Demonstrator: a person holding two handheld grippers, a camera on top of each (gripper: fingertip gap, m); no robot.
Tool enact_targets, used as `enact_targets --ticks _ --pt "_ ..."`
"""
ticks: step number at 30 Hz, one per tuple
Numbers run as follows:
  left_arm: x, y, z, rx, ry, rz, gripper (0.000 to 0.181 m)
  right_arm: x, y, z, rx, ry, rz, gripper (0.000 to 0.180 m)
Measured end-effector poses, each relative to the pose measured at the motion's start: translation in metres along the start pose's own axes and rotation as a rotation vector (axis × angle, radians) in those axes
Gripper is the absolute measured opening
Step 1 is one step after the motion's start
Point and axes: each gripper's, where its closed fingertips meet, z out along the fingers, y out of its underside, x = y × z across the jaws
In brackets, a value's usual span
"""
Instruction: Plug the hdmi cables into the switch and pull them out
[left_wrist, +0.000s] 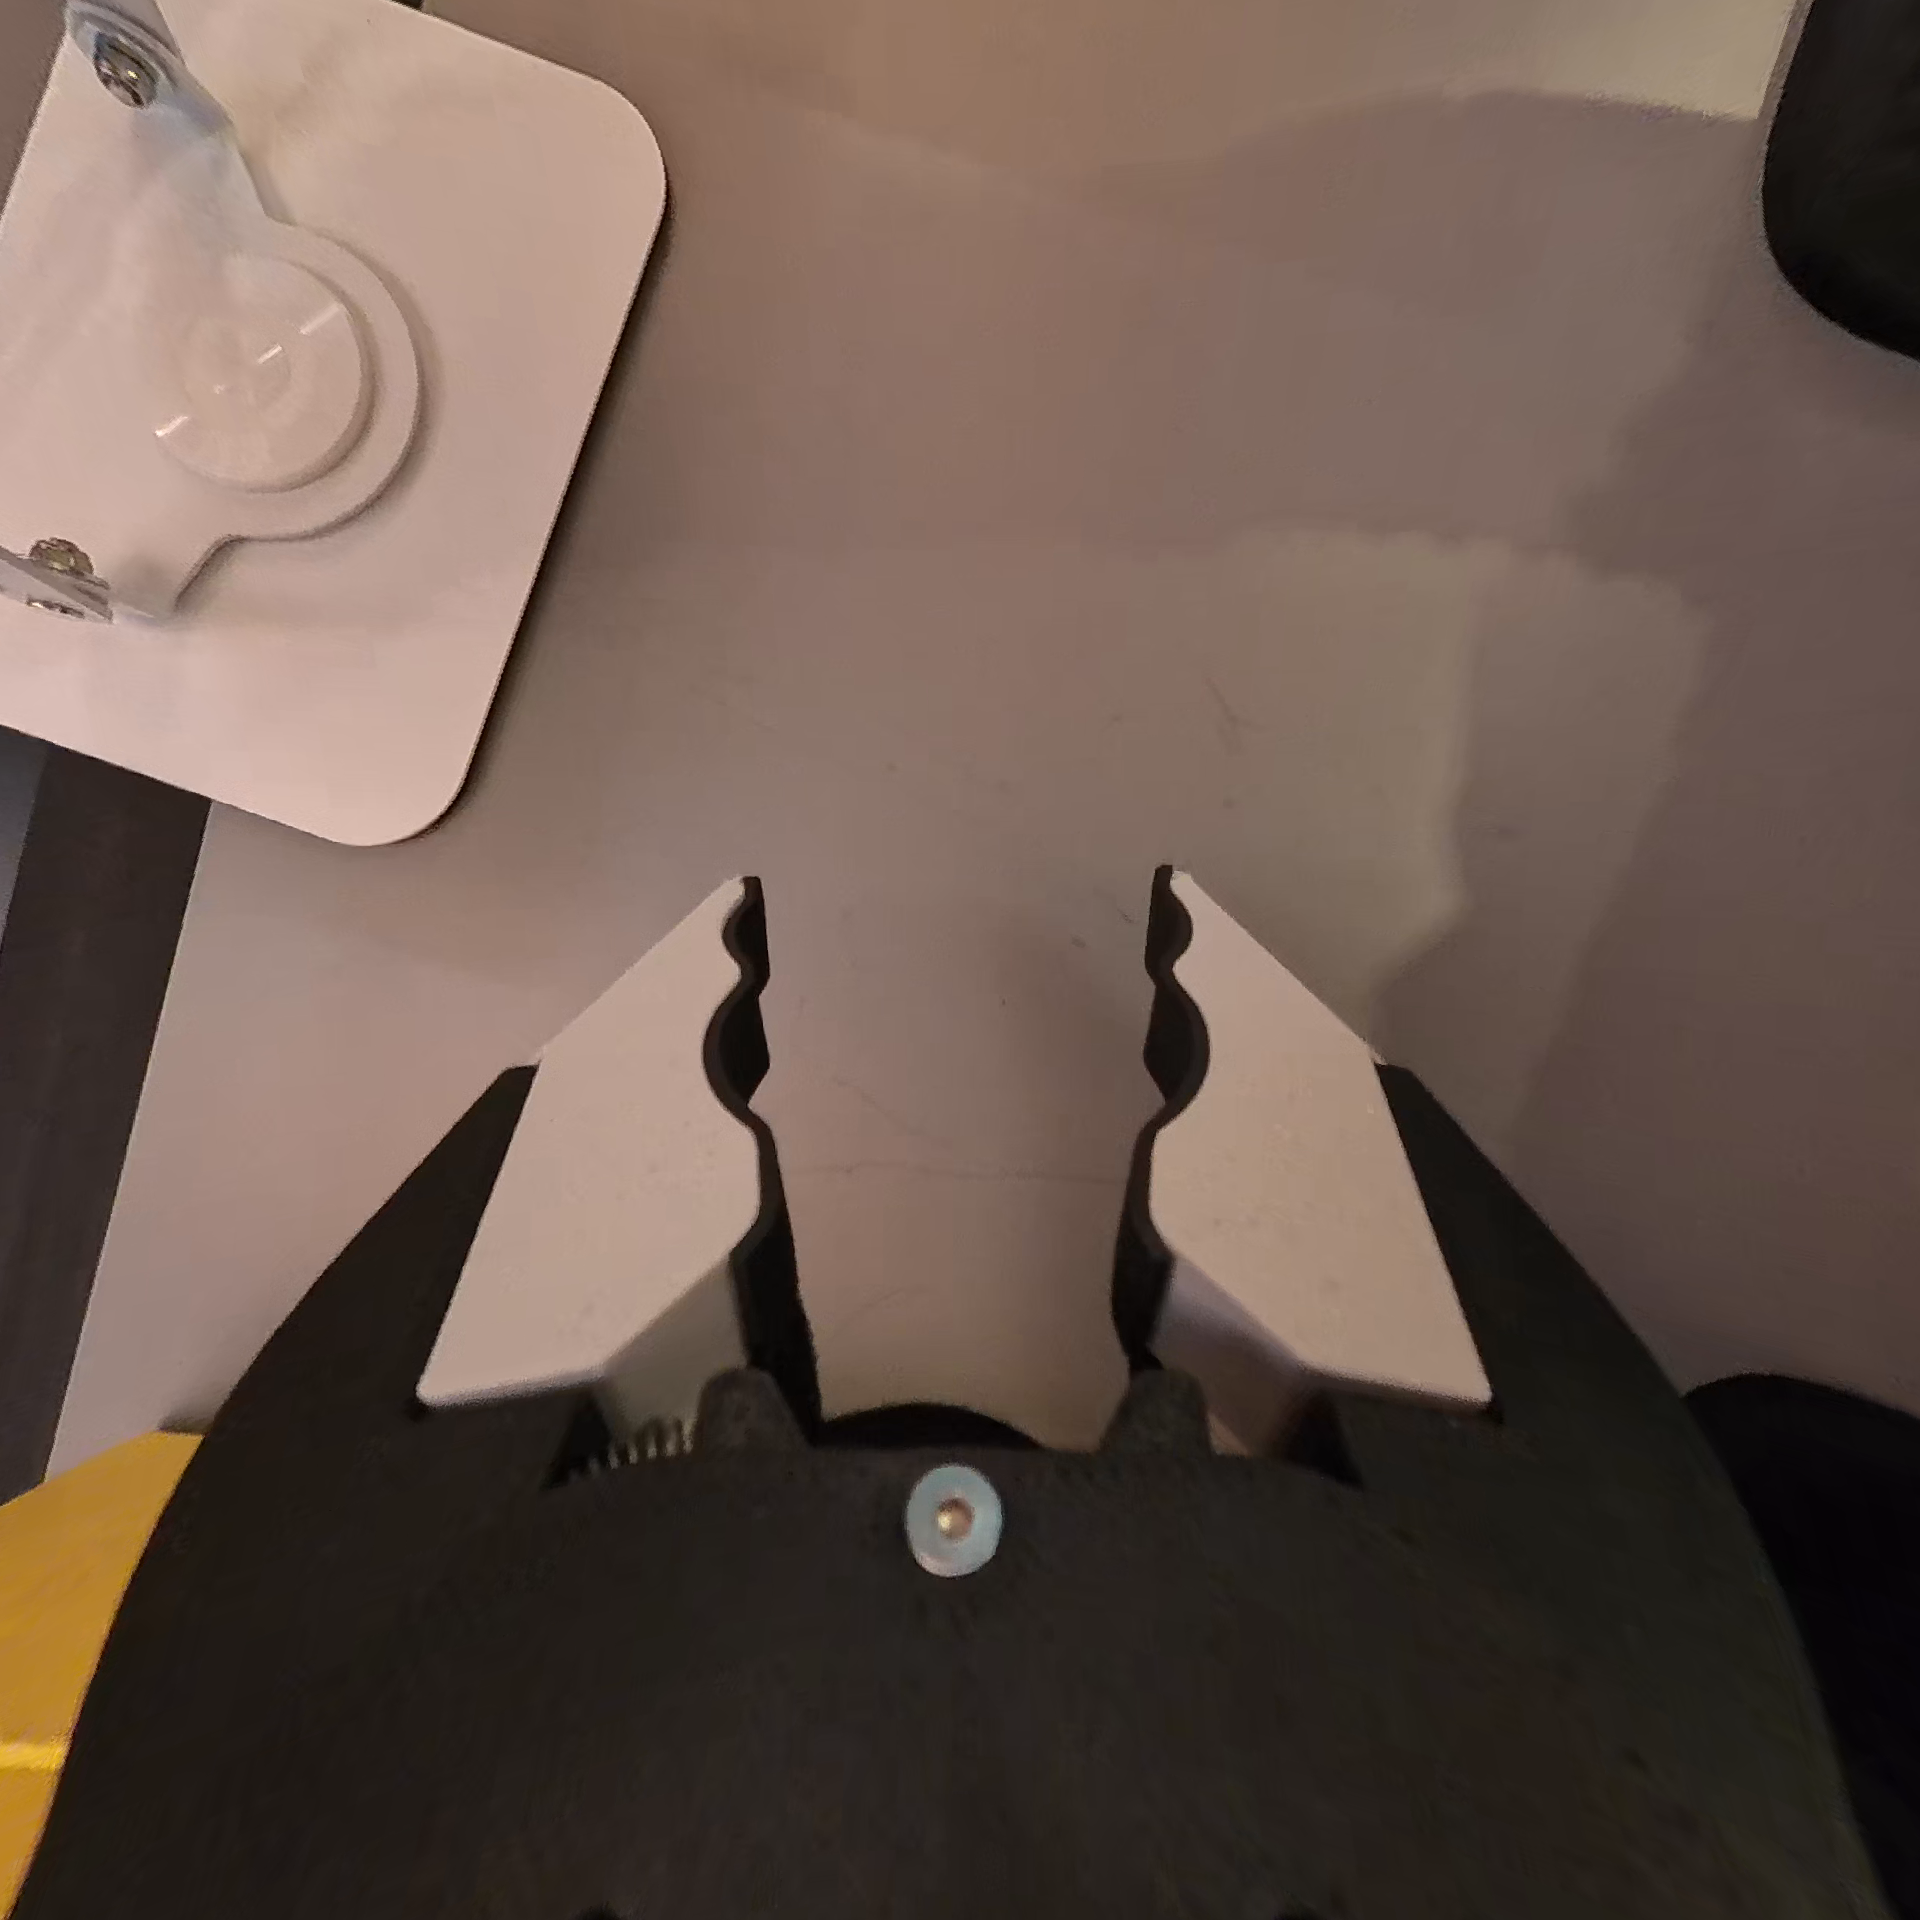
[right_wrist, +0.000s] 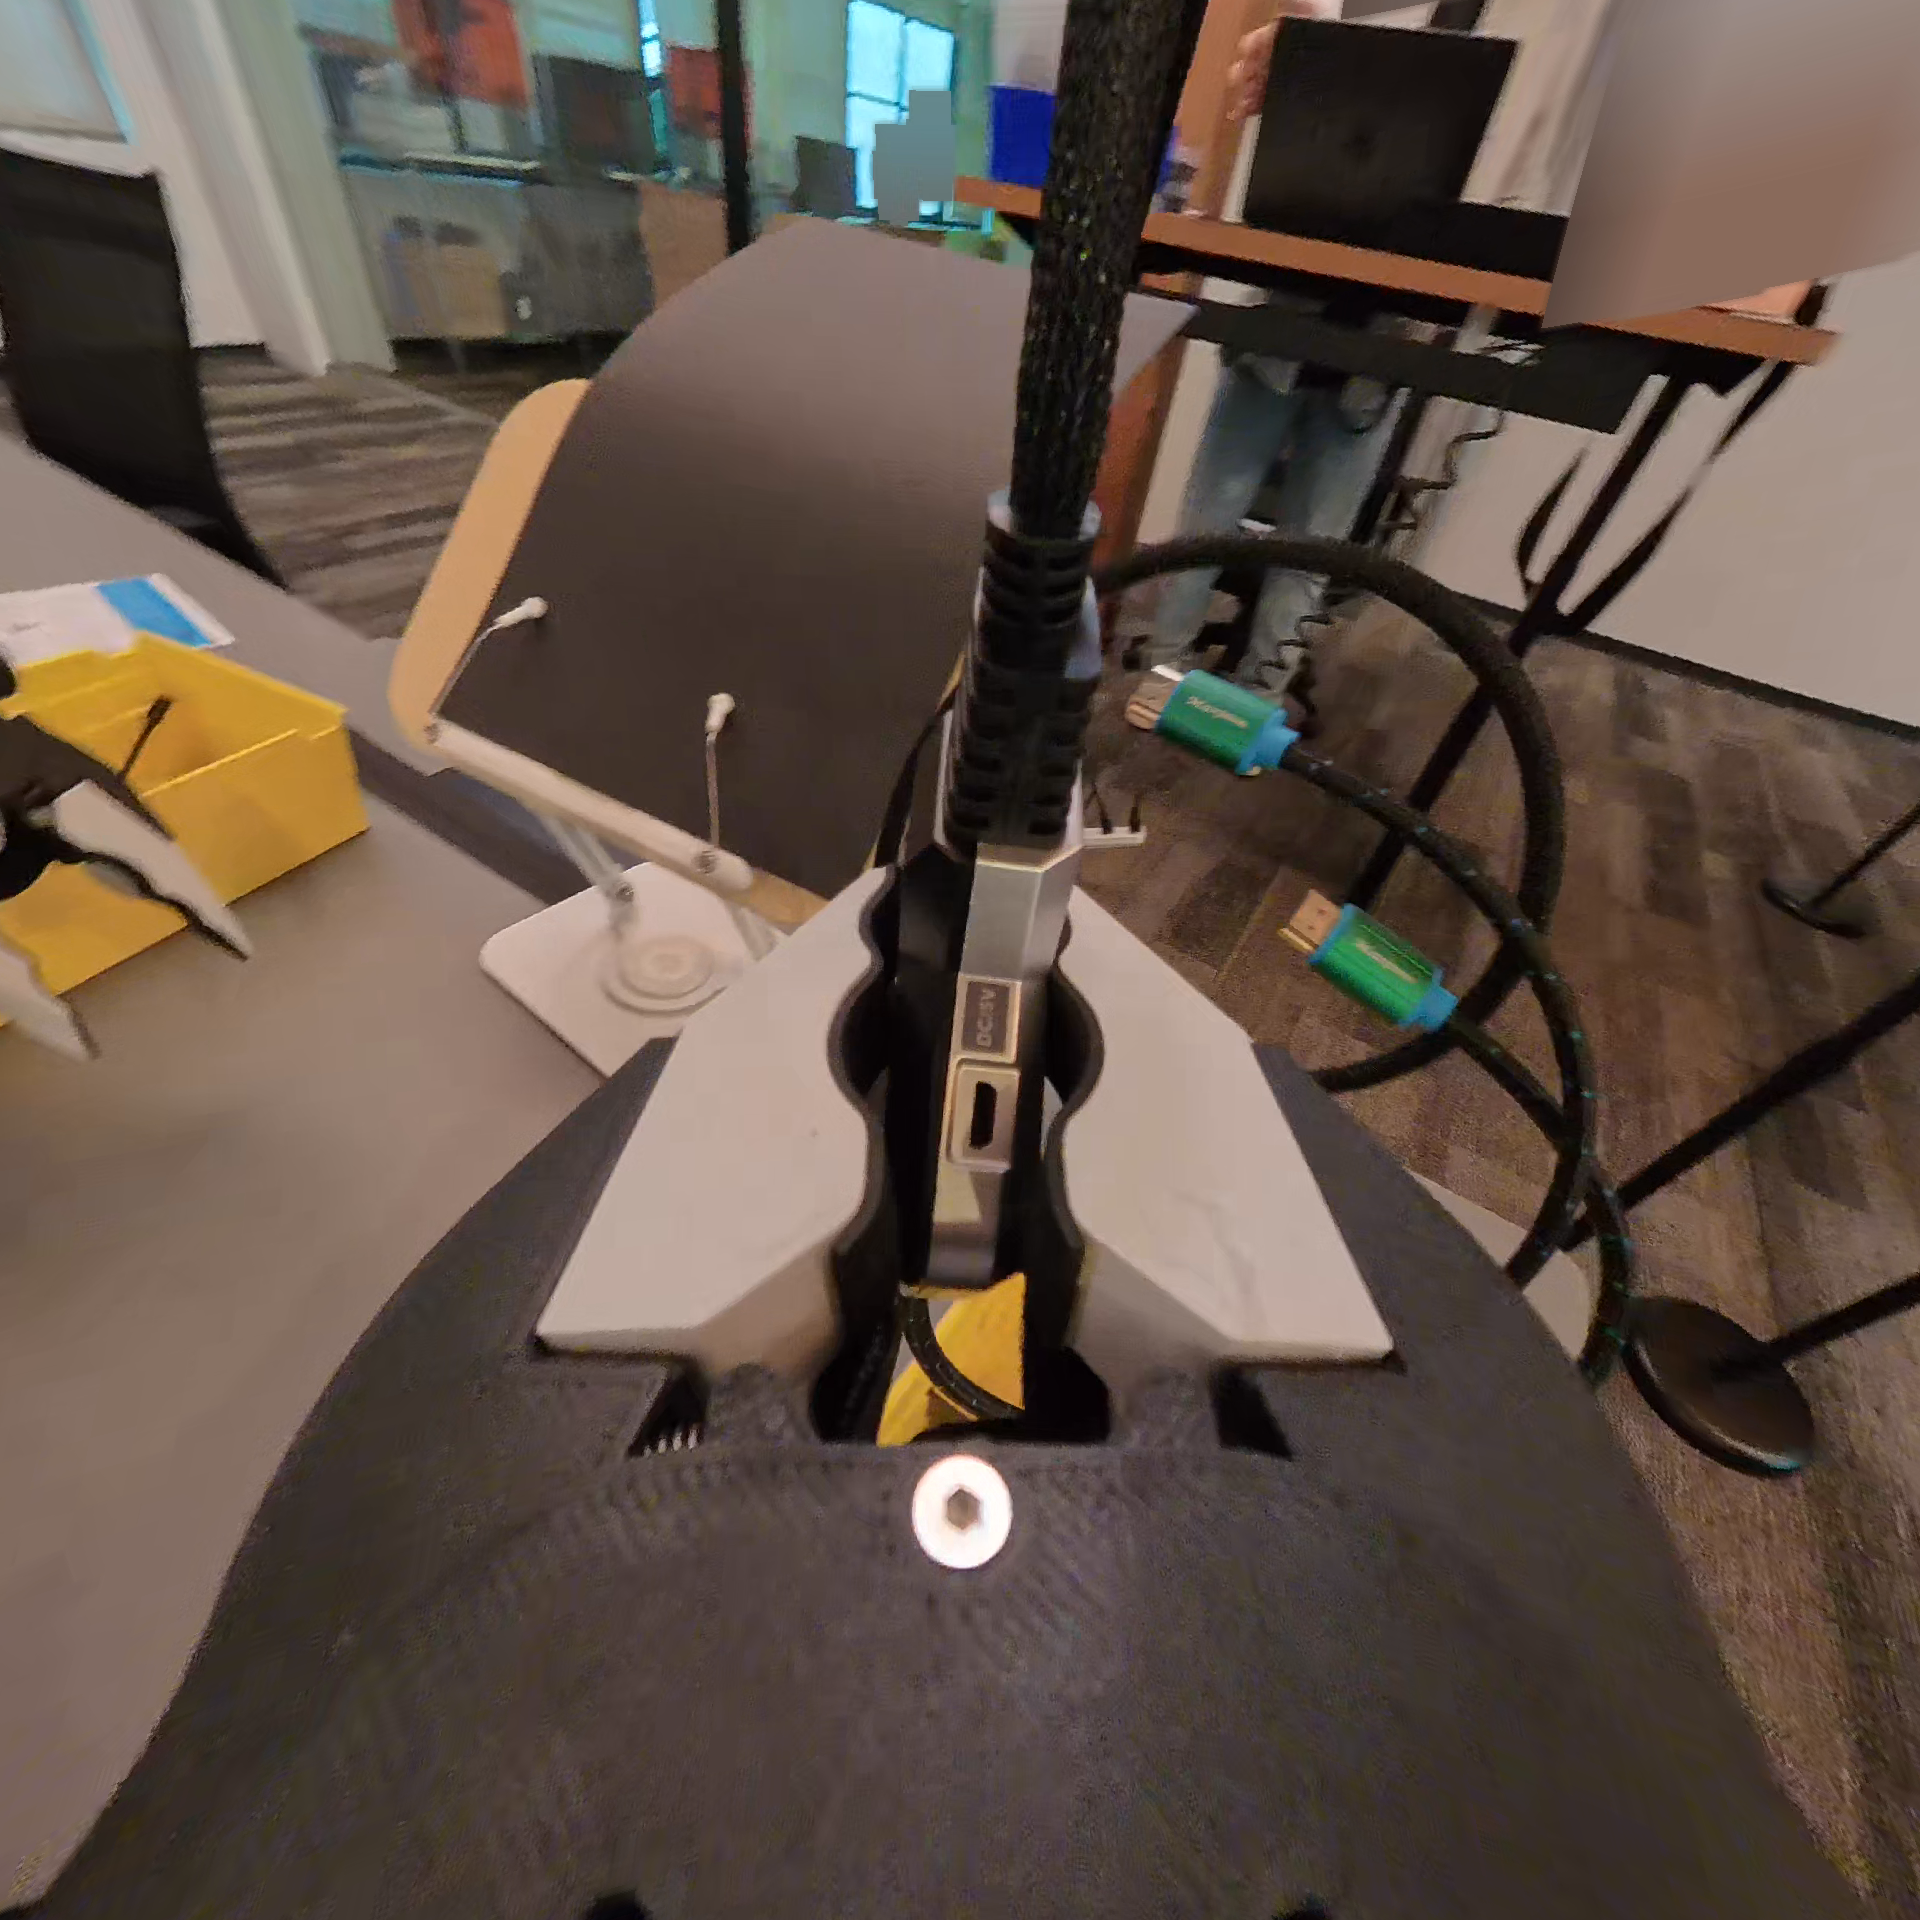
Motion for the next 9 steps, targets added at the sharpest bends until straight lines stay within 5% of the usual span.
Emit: enact_targets --ticks 1,9 --pt "0.000 0.000 0.001 -0.002 0.002 0.001 0.072 0.009 0.002 -0.002 0.009 0.029 0.010 0.022" --pt "0.002 0.000 0.008 -0.022 0.012 0.005 0.072 0.056 0.038 0.003 0.033 0.148 0.121 0.021"
